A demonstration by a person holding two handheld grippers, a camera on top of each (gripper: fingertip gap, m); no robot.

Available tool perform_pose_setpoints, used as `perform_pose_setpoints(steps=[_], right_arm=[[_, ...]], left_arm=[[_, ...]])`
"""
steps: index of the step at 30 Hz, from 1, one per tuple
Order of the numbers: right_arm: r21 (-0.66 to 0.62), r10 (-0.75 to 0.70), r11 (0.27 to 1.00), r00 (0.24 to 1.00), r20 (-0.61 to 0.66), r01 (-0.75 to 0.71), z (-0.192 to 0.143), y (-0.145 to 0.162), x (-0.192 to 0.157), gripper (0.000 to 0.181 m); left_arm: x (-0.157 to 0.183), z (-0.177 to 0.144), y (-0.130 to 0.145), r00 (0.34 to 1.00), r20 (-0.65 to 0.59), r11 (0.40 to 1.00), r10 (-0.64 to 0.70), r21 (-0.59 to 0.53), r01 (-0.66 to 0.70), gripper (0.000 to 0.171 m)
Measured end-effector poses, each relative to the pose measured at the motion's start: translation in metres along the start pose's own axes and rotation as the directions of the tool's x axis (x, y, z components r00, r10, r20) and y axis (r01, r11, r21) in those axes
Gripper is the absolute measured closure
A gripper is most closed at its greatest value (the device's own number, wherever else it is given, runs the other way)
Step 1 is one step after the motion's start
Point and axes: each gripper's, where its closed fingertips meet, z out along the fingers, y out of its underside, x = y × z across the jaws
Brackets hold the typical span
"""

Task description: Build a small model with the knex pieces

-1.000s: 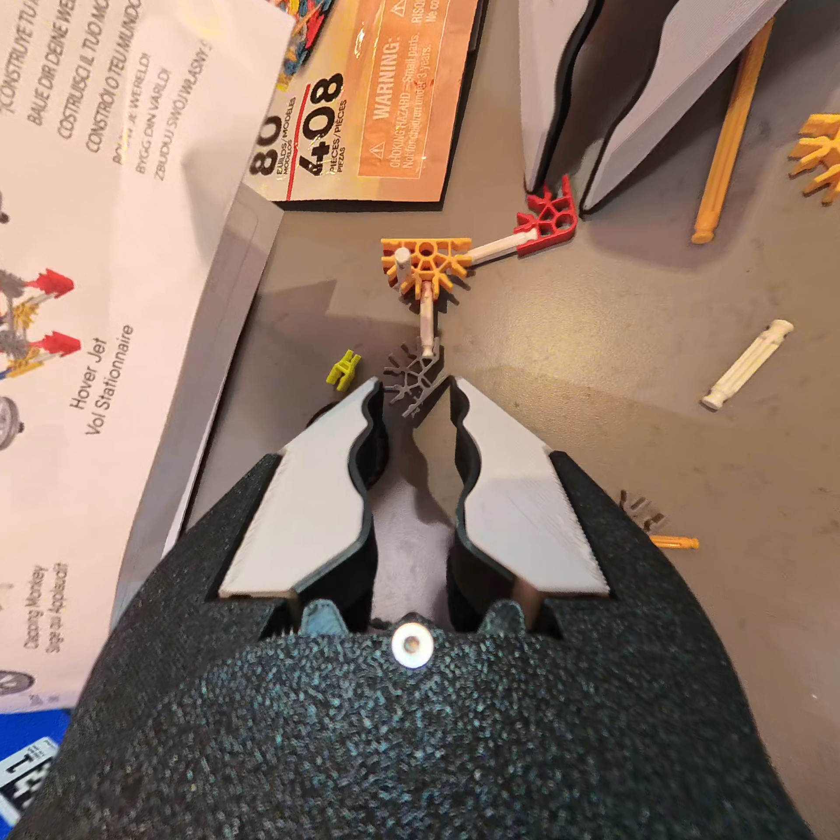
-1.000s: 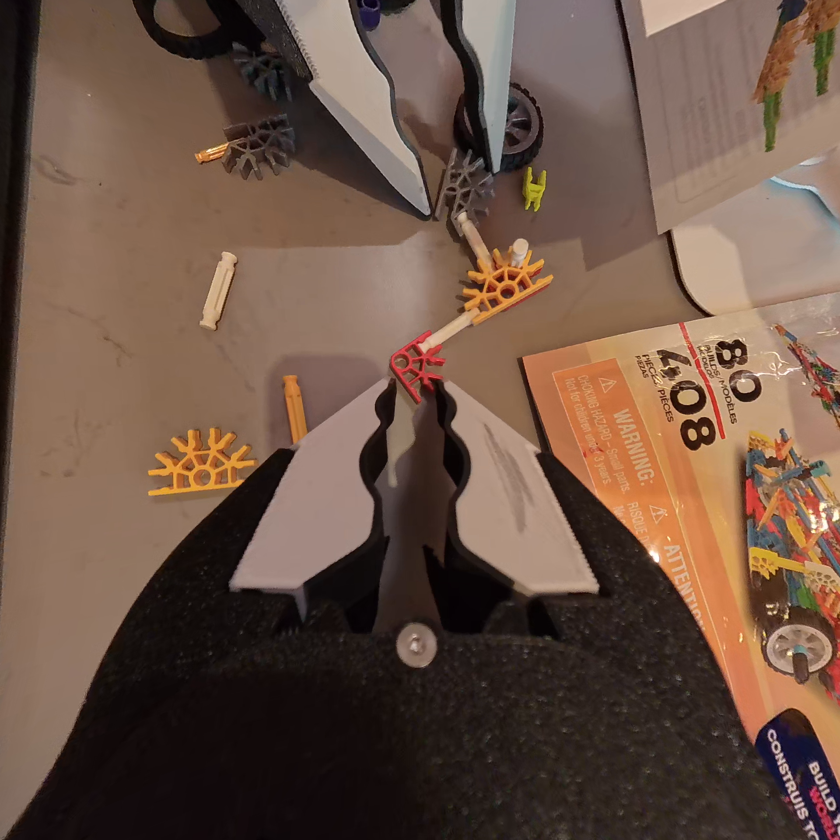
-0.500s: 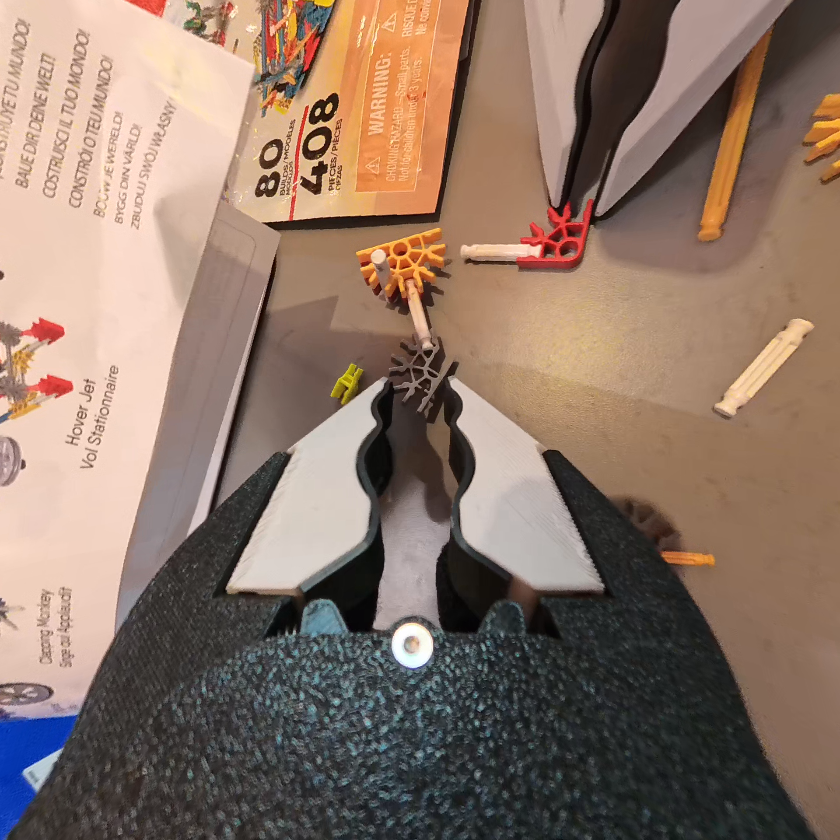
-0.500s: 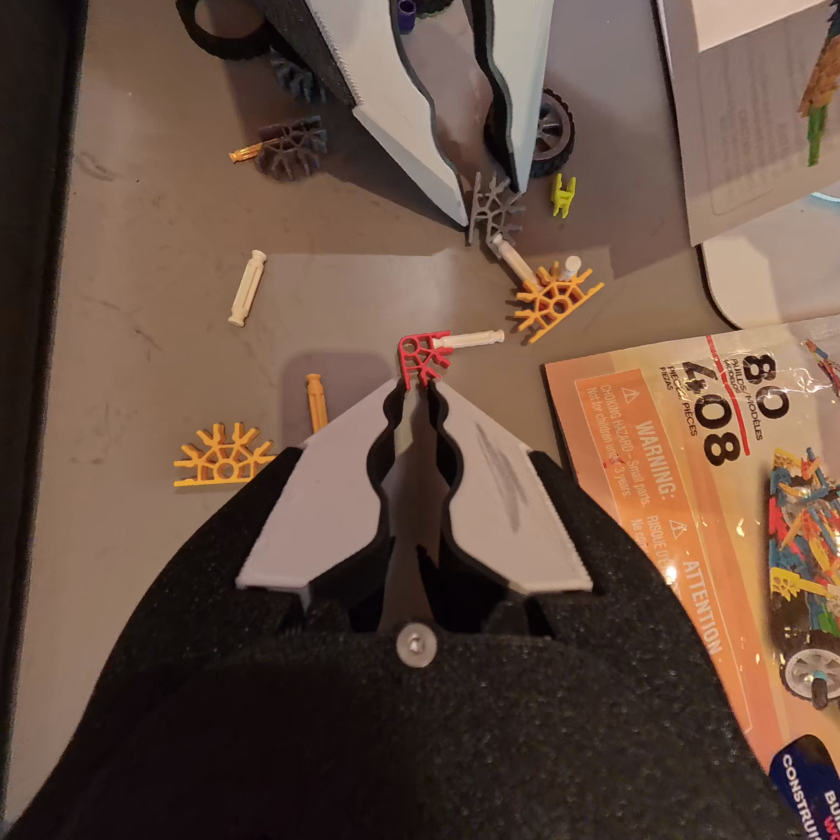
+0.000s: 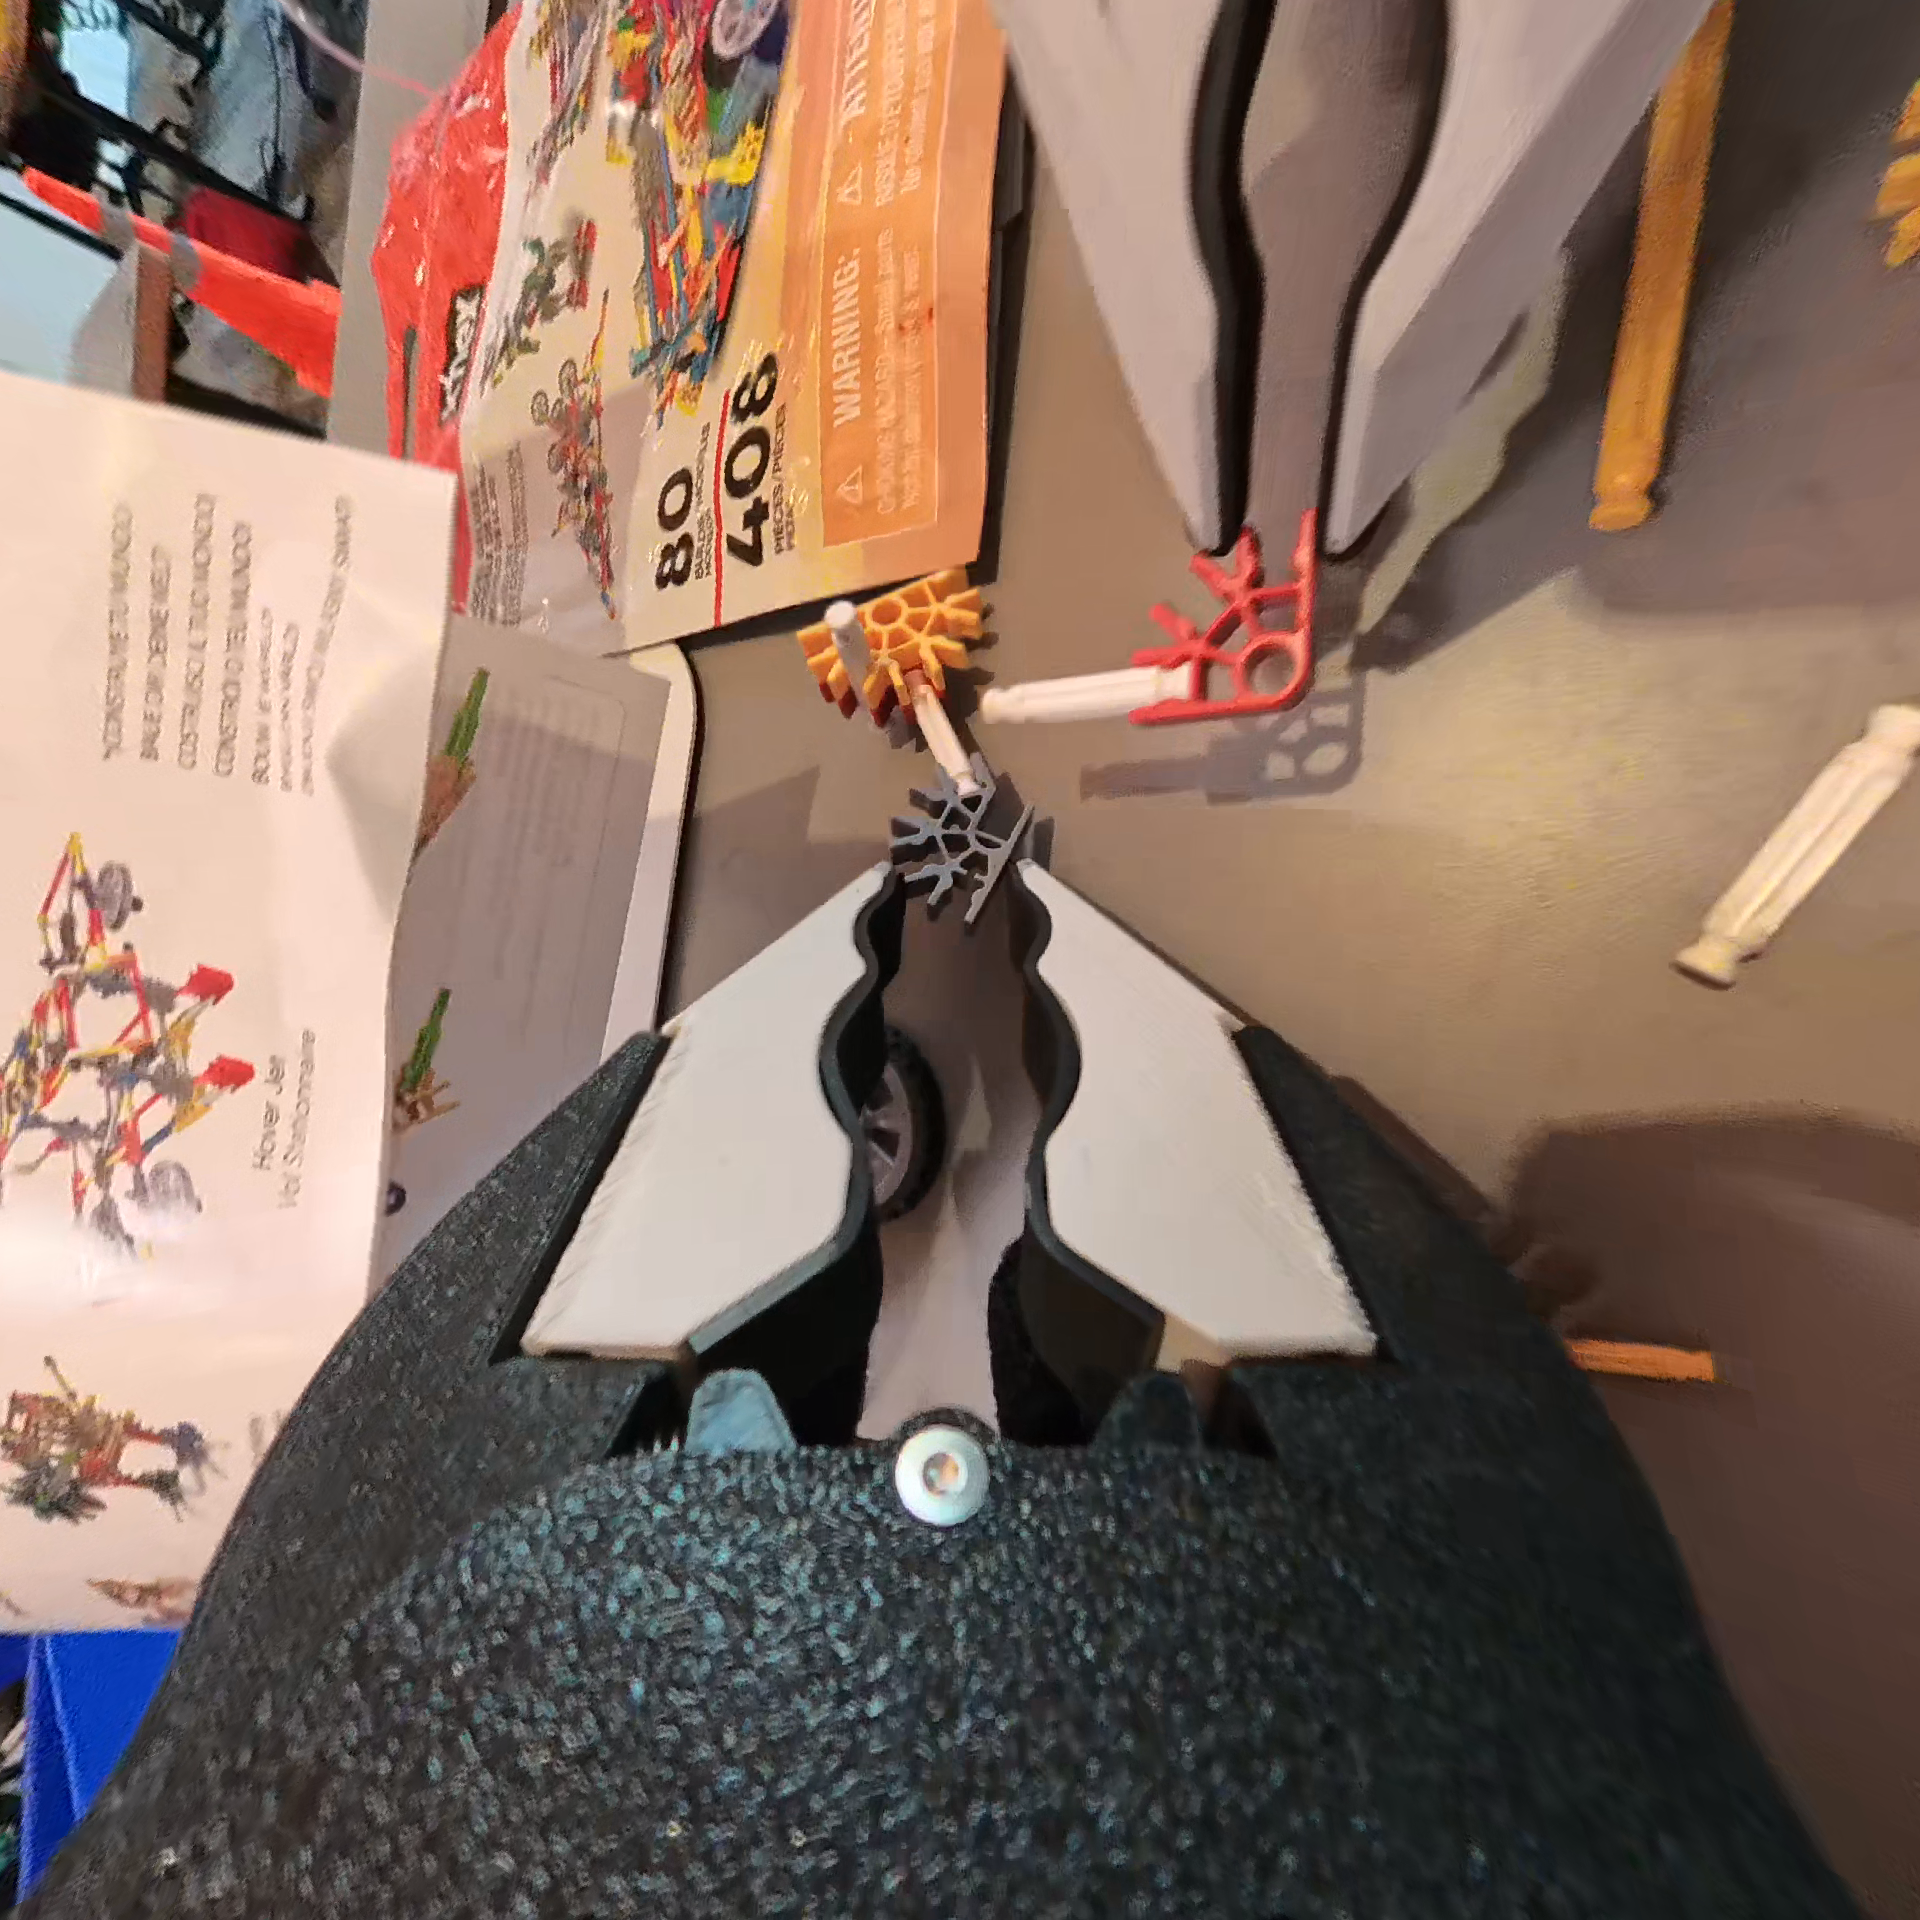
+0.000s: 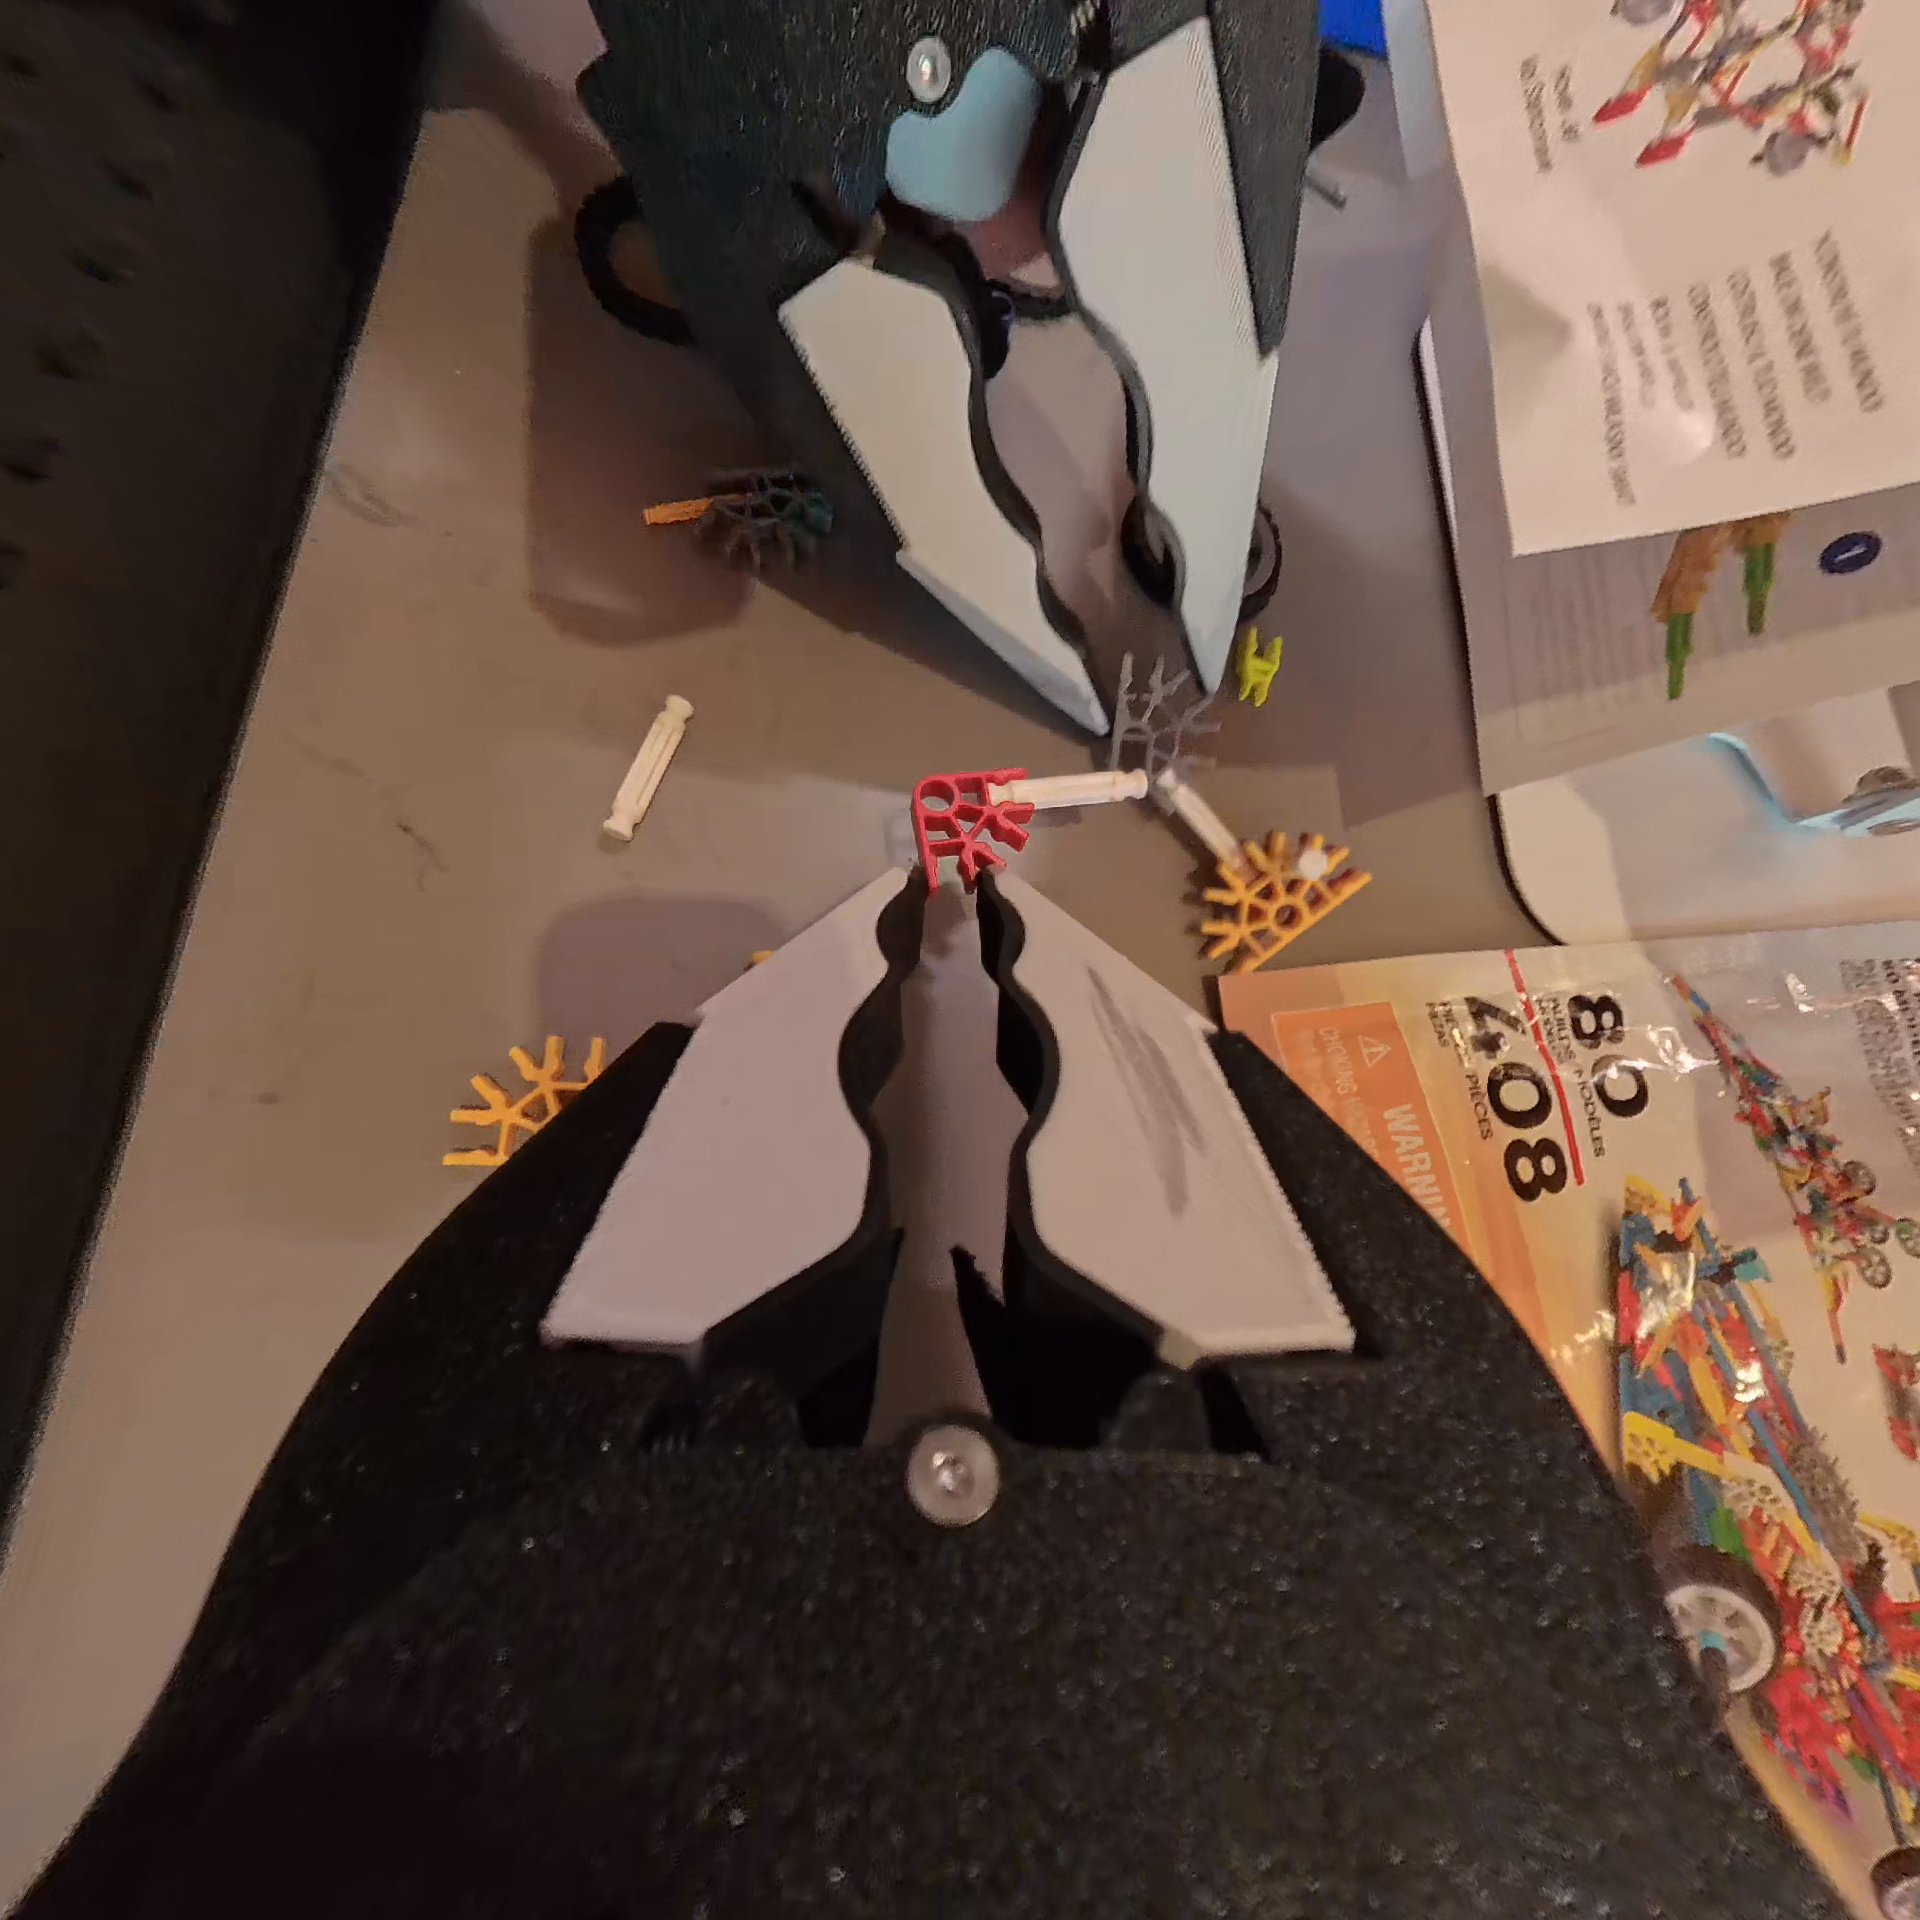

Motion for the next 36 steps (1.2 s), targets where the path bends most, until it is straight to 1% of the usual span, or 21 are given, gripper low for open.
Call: perform_pose_setpoints(steps=[8,12,16,18,20,22,25,28,32,34,36], right_arm=[[-0.021,-0.028,0.999,0.998,-0.051,0.027,0.001,0.003,0.007,0.172],[-0.039,-0.038,0.999,0.998,-0.059,0.035,0.002,0.006,0.008,0.172],[-0.047,-0.040,0.998,0.997,-0.064,0.037,0.002,0.007,0.010,0.172],[-0.045,-0.040,0.998,0.997,-0.067,0.037,0.001,0.007,0.010,0.172],[-0.040,-0.040,0.998,0.997,-0.066,0.038,0.000,0.006,0.010,0.172],[-0.030,-0.029,0.999,0.998,-0.058,0.027,0.000,0.005,0.009,0.172],[0.030,0.005,1.000,1.000,-0.027,-0.004,-0.005,-0.003,0.007,0.172],[0.070,0.028,0.997,1.000,-0.005,-0.027,-0.009,-0.009,0.005,0.172],[0.119,0.063,0.991,0.997,0.040,-0.068,-0.014,-0.014,0.002,0.172],[0.162,0.084,0.982,0.993,0.079,-0.096,-0.018,-0.020,-0.001,0.172],[0.196,0.099,0.973,0.989,0.114,-0.120,-0.023,-0.025,-0.004,0.173]], left_arm=[[0.009,0.000,-0.007,0.999,-0.019,0.999,0.041,0.020,-0.041,0.155],[0.015,-0.001,-0.013,0.998,-0.062,0.998,0.022,0.056,-0.018,0.155],[0.021,-0.005,-0.020,0.995,-0.096,0.995,0.032,0.102,-0.022,0.155],[0.021,-0.008,-0.024,0.994,-0.110,0.992,0.012,0.125,0.002,0.154],[0.013,-0.009,-0.024,0.997,-0.078,0.992,-0.010,0.128,0.020,0.149],[0.004,-0.013,-0.028,0.999,-0.039,0.988,-0.017,0.155,0.023,0.145],[-0.001,-0.018,-0.034,0.999,0.021,0.984,0.026,0.178,-0.029,0.139],[0.006,-0.020,-0.039,0.997,0.020,0.978,0.074,0.193,-0.077,0.138],[0.004,-0.021,-0.043,0.993,0.056,0.971,0.103,0.210,-0.113,0.141],[-0.002,-0.022,-0.046,0.991,0.097,0.969,0.096,0.220,-0.116,0.150],[-0.003,-0.025,-0.050,0.989,0.110,0.962,0.097,0.246,-0.121,0.156]])
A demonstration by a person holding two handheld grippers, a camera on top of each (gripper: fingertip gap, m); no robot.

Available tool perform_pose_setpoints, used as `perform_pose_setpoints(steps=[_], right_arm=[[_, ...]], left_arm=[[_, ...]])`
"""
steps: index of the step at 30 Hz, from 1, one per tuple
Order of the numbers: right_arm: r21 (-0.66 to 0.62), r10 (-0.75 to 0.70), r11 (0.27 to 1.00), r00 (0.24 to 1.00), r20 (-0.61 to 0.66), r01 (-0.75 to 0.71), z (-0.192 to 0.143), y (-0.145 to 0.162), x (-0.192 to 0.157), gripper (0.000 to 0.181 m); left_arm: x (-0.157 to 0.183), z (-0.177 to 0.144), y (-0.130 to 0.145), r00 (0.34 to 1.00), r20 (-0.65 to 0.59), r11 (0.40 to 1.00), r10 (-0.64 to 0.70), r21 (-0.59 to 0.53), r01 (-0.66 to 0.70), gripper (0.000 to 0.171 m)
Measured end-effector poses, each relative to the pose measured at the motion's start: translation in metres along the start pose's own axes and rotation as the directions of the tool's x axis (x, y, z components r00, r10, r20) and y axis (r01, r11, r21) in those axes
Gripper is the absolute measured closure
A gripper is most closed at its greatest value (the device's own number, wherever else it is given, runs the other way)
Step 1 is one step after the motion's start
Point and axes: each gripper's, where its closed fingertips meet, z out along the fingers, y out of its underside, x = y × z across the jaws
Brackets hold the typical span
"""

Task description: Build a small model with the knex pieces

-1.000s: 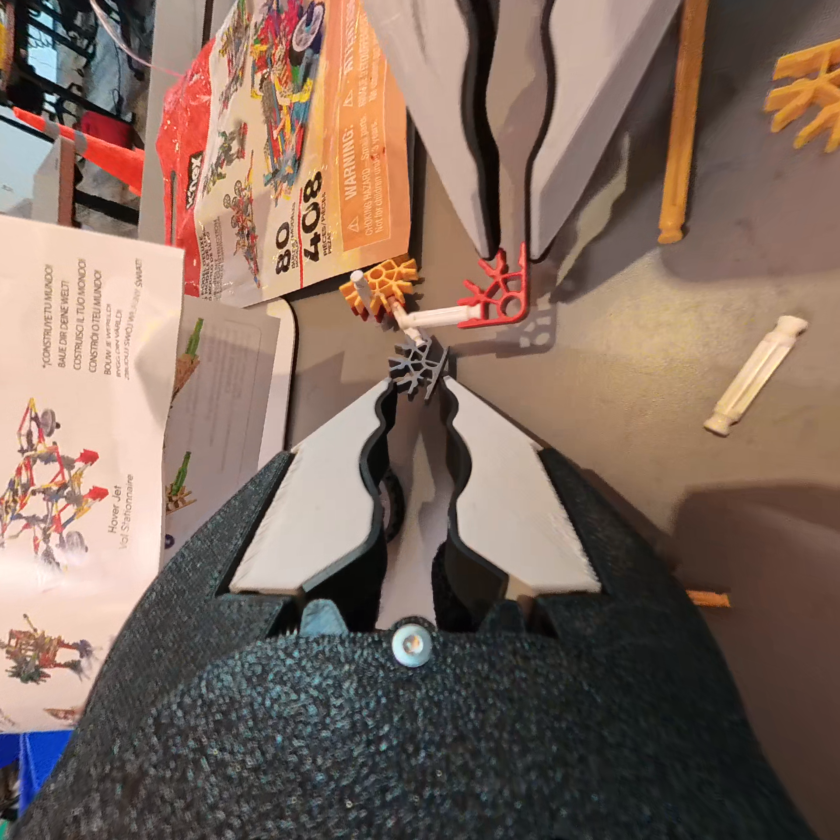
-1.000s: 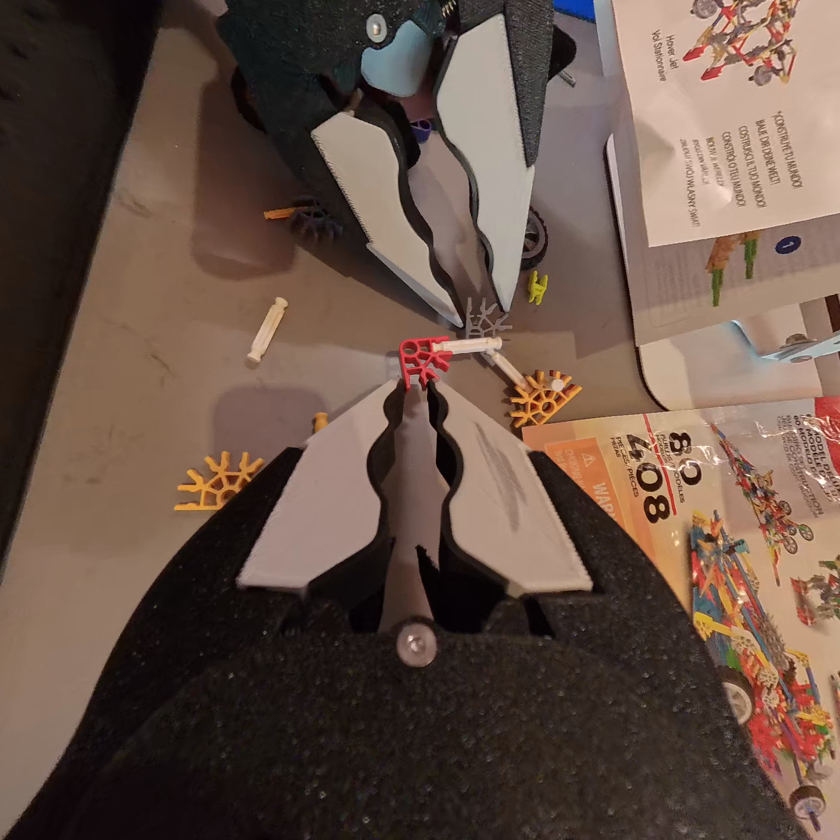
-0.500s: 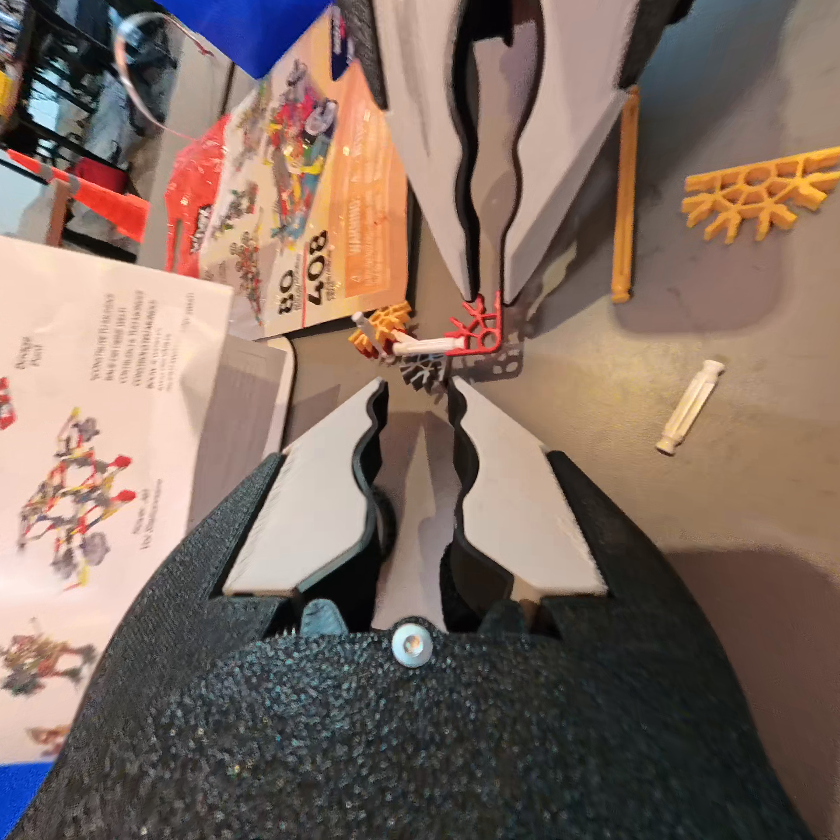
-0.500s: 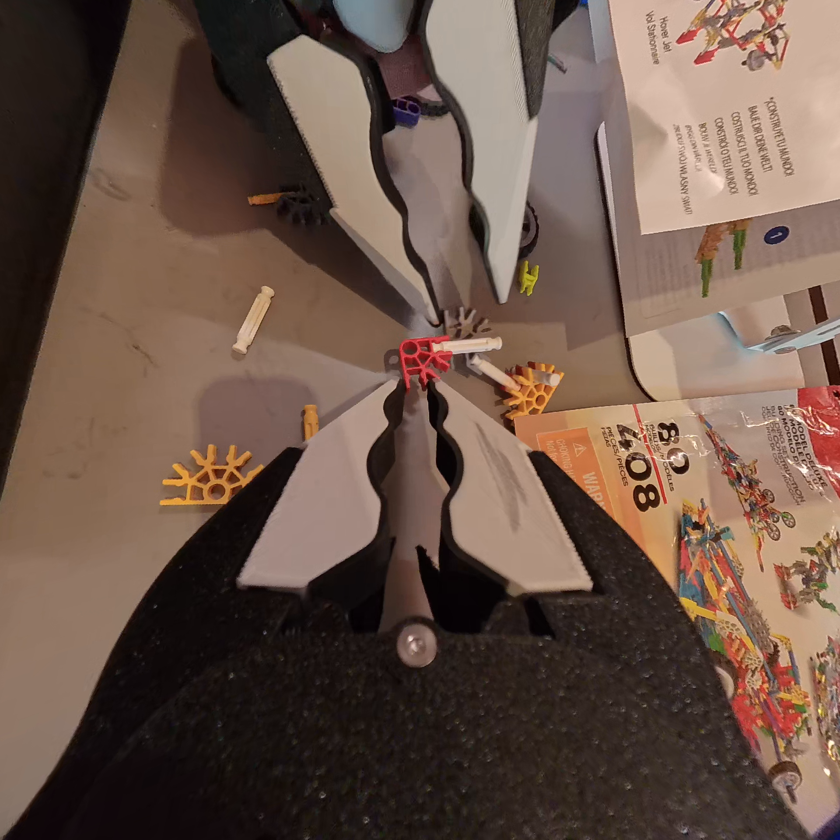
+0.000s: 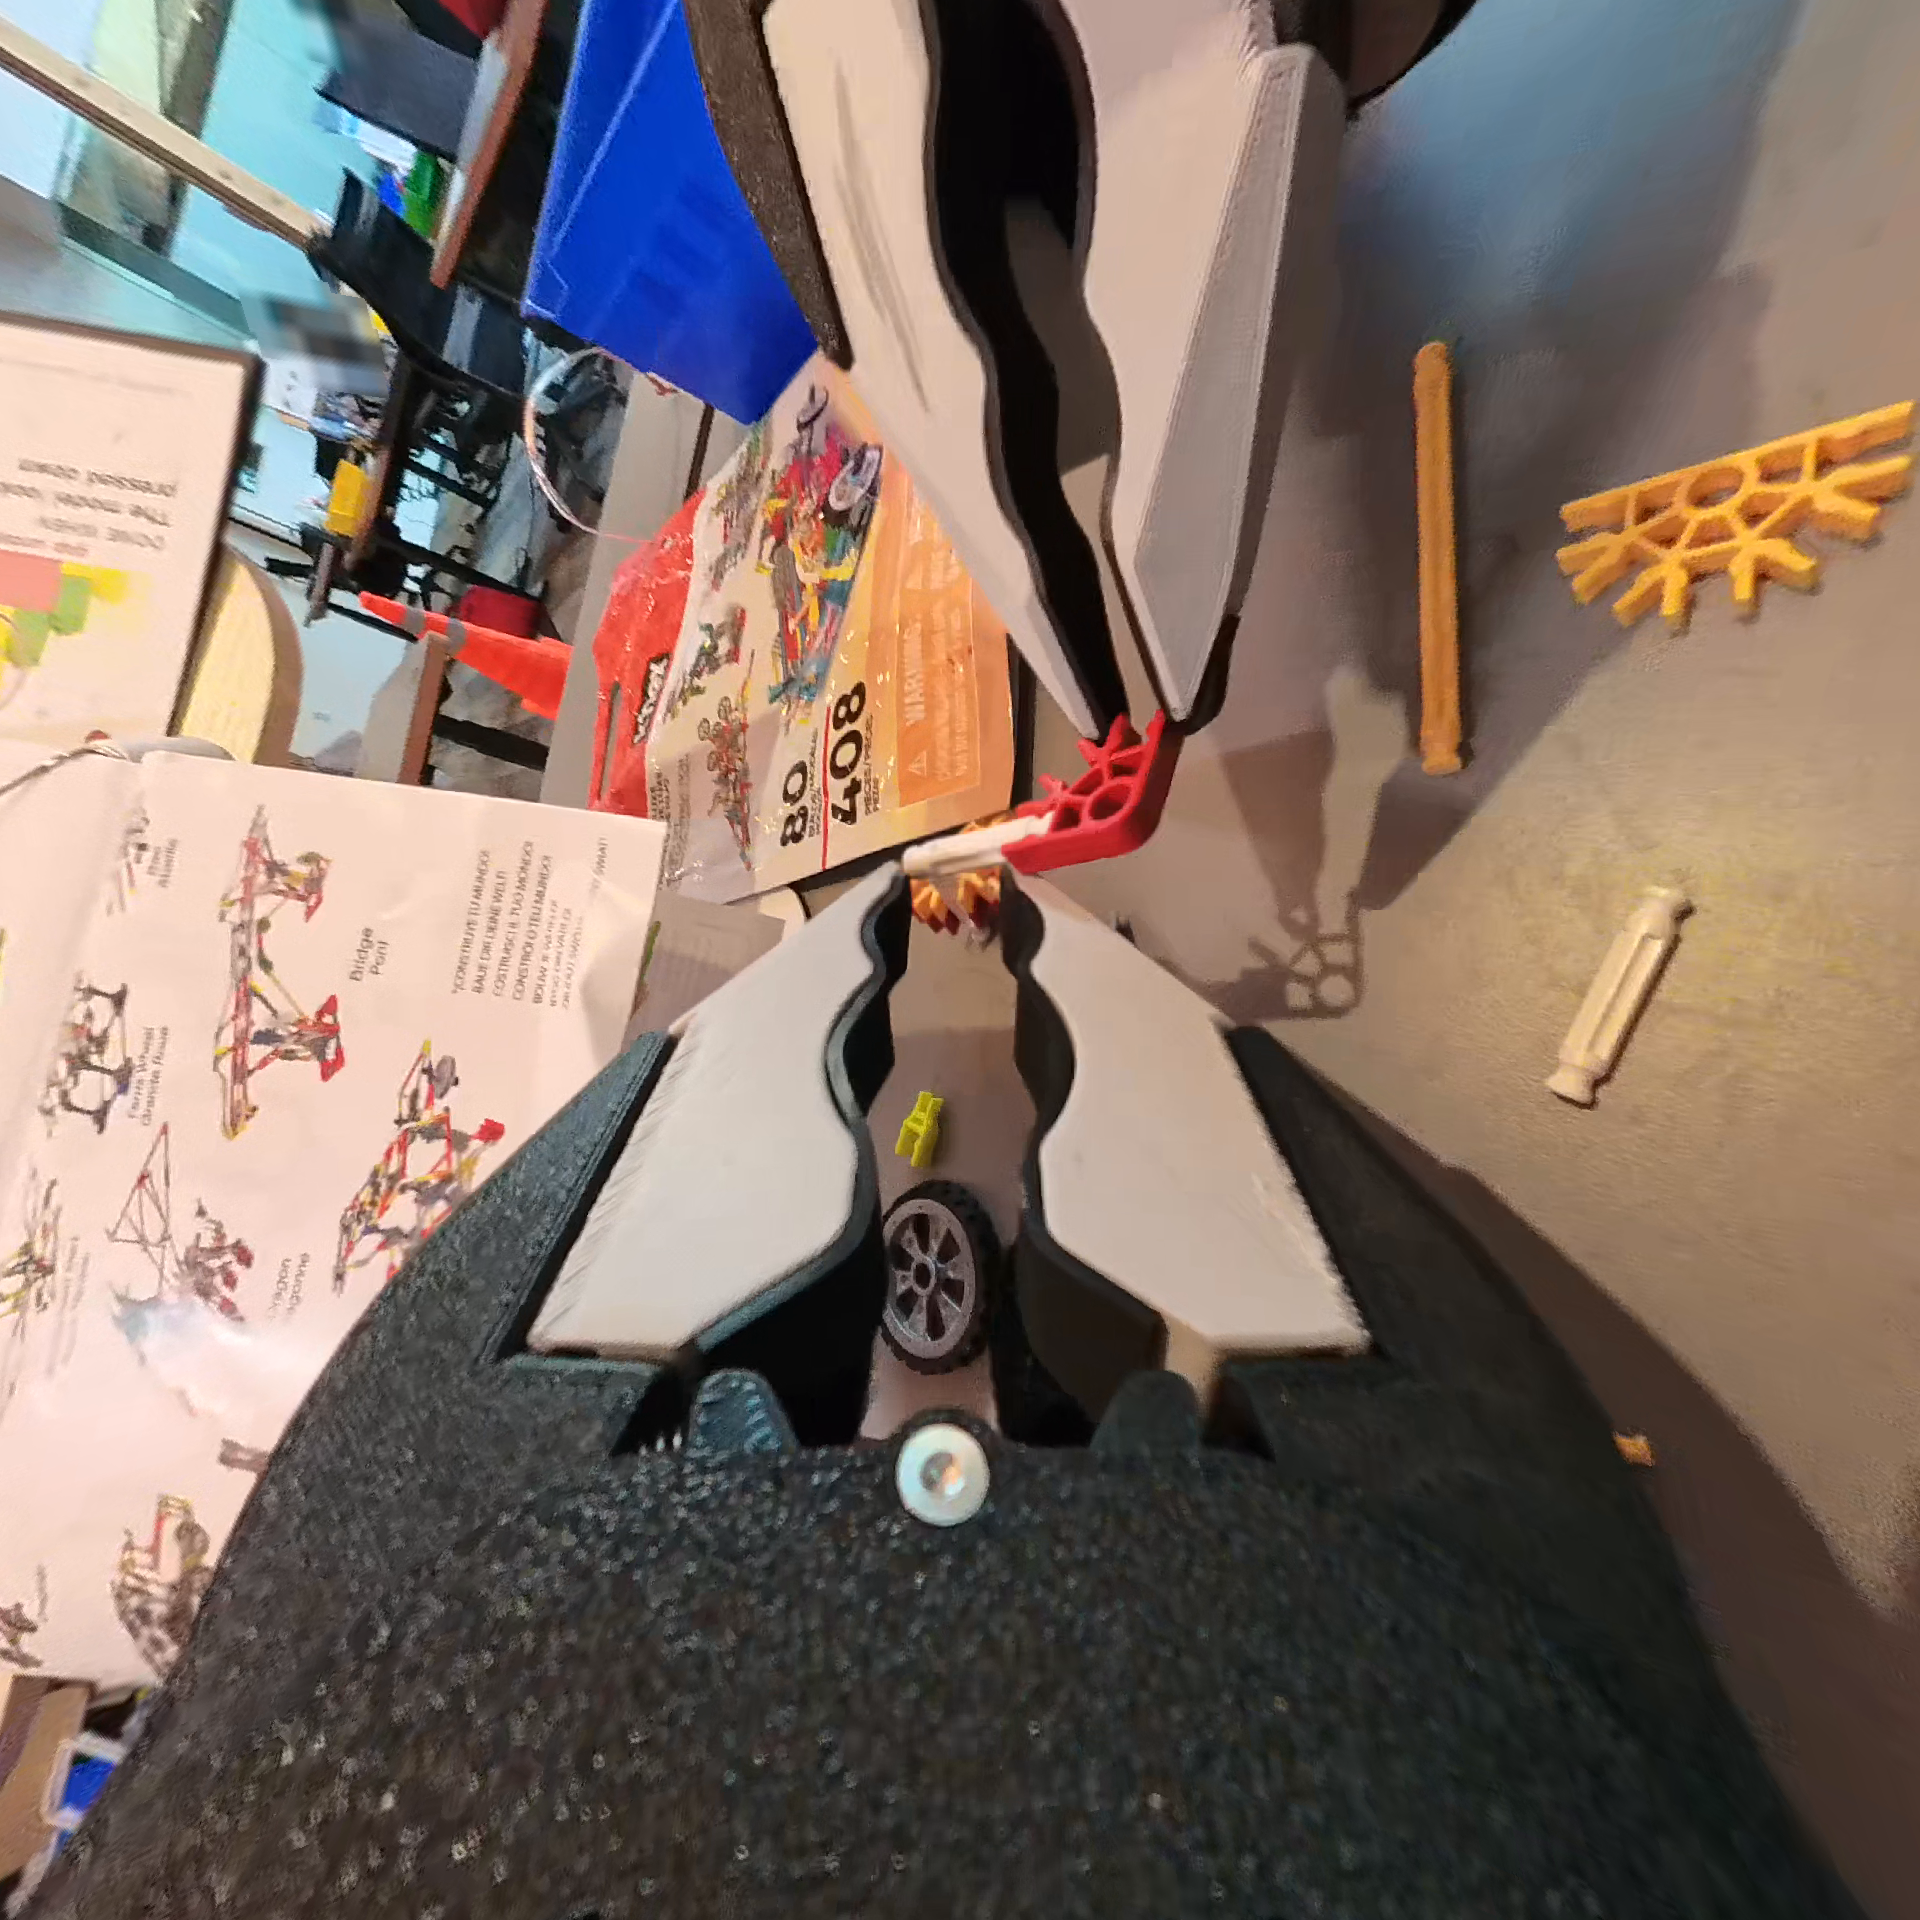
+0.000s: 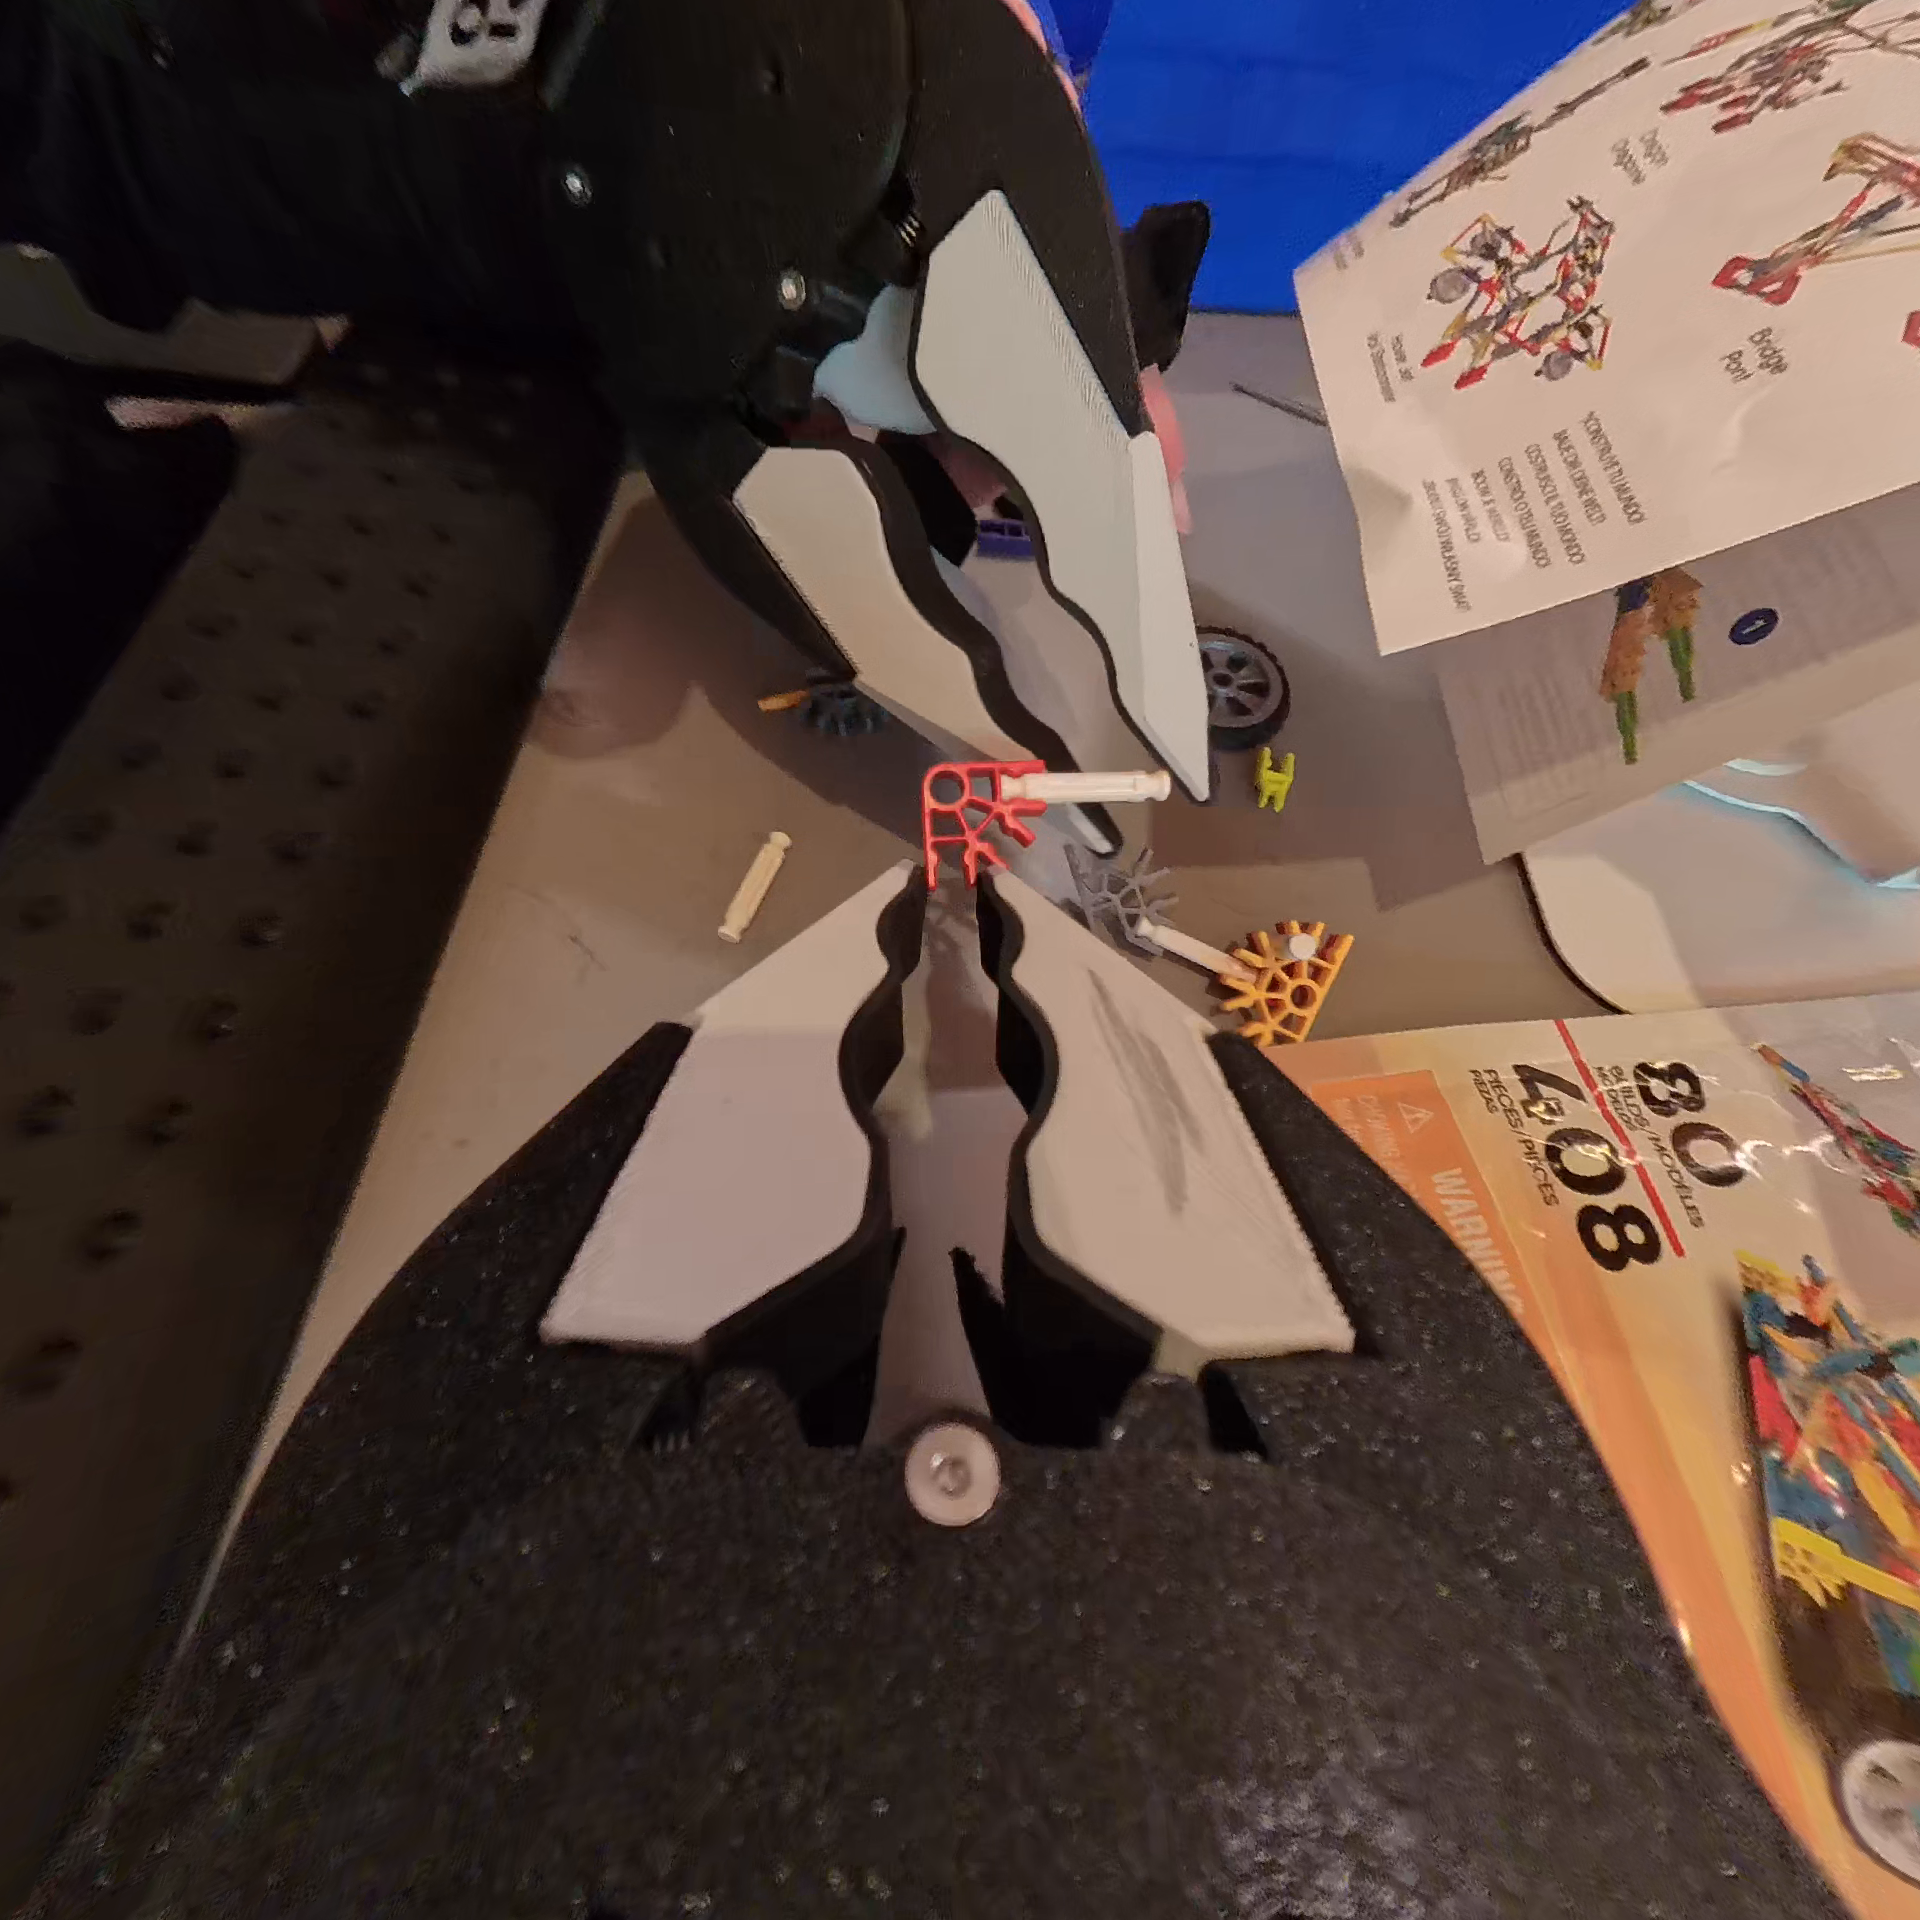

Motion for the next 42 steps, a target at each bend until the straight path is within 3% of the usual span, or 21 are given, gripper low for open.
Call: perform_pose_setpoints(steps=[6,8,11,17,20,25,31,37,42], right_arm=[[0.051,0.047,0.997,0.998,0.044,-0.050,-0.004,-0.005,-0.002,0.173],[0.076,0.064,0.995,0.997,0.042,-0.067,-0.006,-0.008,0.000,0.173],[0.101,0.078,0.992,0.996,0.038,-0.082,-0.010,-0.010,0.003,0.173],[0.091,0.085,0.992,0.996,0.011,-0.086,-0.010,-0.007,0.009,0.173],[0.084,0.089,0.992,0.996,0.016,-0.090,-0.008,-0.006,0.008,0.173],[0.079,0.088,0.993,0.996,0.030,-0.090,-0.006,-0.006,0.005,0.173],[0.104,0.091,0.990,0.995,0.037,-0.094,-0.007,-0.011,0.004,0.181],[0.079,0.119,0.990,0.993,0.000,-0.118,-0.009,-0.004,0.013,0.181],[-0.108,0.102,0.988,0.991,-0.081,-0.110,0.000,0.030,0.021,0.156]], left_arm=[[-0.001,-0.001,0.001,1.000,0.000,1.000,-0.001,0.007,0.001,0.171],[0.005,-0.001,-0.002,0.999,-0.041,0.999,-0.017,0.026,0.018,0.171],[-0.003,0.003,0.005,1.000,0.008,0.999,-0.027,-0.025,0.027,0.171],[-0.017,-0.002,0.005,0.995,0.057,0.997,-0.081,-0.004,0.081,0.141],[-0.014,-0.005,-0.007,0.998,0.060,0.998,-0.034,0.046,0.031,0.140],[-0.011,-0.003,-0.013,0.994,0.098,0.998,0.052,0.042,-0.056,0.164],[-0.006,-0.001,-0.014,0.998,0.053,0.998,0.018,0.067,-0.022,0.171],[0.000,0.003,0.000,1.000,-0.007,1.000,-0.007,0.007,0.007,0.171],[-0.006,-0.001,0.015,0.997,-0.031,0.997,-0.072,-0.026,0.071,0.169]])
